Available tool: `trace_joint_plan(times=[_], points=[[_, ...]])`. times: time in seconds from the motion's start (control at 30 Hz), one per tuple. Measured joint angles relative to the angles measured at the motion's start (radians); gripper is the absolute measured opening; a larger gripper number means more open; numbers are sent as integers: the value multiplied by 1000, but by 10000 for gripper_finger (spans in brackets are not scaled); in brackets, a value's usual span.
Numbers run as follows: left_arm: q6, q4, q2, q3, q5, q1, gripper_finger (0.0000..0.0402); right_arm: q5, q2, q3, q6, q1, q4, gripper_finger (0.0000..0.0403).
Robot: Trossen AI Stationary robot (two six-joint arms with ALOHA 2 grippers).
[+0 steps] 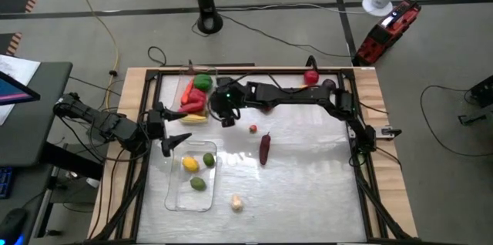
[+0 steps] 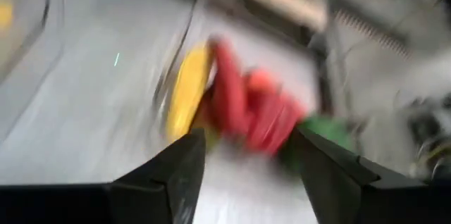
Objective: Sort produce into baskets
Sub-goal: Put the strawberry into the bottom transparent bin
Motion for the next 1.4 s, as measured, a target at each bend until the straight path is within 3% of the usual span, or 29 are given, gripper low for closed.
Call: trace_joint_plan(times=[0.27, 0.47, 0.6, 0.87, 1.4], points=[[-2, -1, 0, 0, 15, 0, 361, -84, -10, -6, 95, 5, -456, 266], [-12, -4, 0, 0, 15, 0, 361, -94, -7, -90, 156, 41, -577, 266], [-10, -11, 0, 0, 15, 0, 361, -90, -7, -154, 155, 58, -590, 266], [-11, -11, 0, 0, 14, 0, 361, 20, -8, -170, 129, 56, -582, 266], [-19, -24, 0, 0, 14, 0, 361, 37, -3, -210, 155, 56, -588, 266]])
